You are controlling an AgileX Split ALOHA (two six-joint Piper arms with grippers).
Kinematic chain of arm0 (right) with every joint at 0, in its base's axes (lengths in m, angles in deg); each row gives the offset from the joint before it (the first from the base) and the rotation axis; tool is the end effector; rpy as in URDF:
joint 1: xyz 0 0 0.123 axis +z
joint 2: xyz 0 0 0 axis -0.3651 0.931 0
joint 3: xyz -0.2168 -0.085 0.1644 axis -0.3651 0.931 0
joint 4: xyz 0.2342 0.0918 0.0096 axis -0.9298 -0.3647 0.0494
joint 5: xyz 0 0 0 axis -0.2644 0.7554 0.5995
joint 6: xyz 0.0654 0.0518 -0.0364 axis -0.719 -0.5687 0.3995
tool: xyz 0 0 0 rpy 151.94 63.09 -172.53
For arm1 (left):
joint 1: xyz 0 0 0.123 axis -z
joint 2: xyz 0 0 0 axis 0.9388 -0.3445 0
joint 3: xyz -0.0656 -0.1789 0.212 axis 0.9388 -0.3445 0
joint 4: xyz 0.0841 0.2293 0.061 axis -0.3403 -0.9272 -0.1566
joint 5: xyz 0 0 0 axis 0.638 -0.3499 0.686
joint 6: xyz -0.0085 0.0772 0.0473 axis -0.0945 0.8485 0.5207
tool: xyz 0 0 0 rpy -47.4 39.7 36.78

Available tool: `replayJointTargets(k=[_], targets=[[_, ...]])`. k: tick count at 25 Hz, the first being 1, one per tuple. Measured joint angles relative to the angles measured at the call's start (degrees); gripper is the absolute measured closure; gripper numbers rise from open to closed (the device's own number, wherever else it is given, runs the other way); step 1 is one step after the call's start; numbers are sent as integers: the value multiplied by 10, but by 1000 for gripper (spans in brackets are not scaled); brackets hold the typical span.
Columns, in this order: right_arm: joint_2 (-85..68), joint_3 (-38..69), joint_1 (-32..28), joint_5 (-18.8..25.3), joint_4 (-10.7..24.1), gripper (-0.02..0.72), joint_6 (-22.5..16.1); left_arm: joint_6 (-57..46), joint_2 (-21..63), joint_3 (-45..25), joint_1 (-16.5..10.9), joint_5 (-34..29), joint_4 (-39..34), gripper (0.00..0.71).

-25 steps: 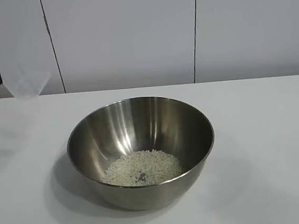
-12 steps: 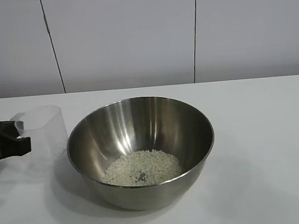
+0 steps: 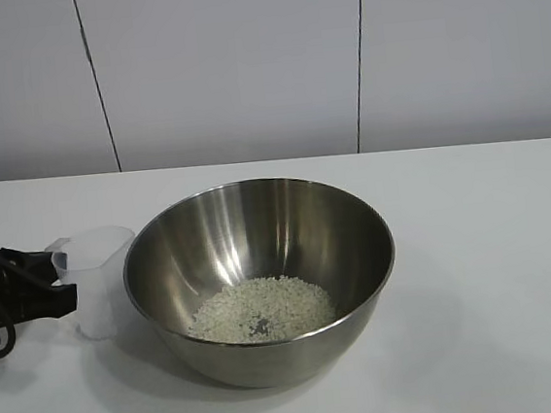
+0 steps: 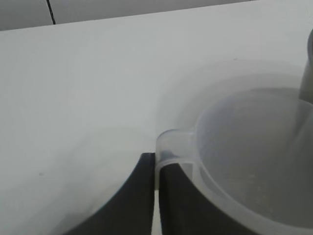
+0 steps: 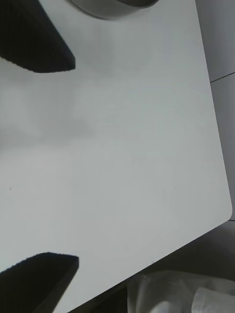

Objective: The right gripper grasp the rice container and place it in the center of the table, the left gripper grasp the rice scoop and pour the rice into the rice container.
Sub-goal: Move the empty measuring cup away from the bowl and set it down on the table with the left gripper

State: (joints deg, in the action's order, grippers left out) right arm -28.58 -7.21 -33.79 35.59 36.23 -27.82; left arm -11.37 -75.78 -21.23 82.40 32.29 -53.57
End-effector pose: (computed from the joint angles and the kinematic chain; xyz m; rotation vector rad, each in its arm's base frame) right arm -0.0048 0.0020 0.2666 0.2309 2.0665 -0.1139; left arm 0.2628 -0.0726 0.0751 0.3910 1.9315 -0.2413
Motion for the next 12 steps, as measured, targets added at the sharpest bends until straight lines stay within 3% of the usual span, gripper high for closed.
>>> replayJointTargets(k=[7, 9, 12], targets=[[0, 0, 0, 0, 0, 9, 0, 23, 0, -22, 0, 4, 1, 518], [0, 0, 0, 0, 0, 9, 0, 46, 0, -34, 0, 4, 1, 456], [0, 0, 0, 0, 0, 9, 0, 73, 4, -56, 0, 4, 1, 286]])
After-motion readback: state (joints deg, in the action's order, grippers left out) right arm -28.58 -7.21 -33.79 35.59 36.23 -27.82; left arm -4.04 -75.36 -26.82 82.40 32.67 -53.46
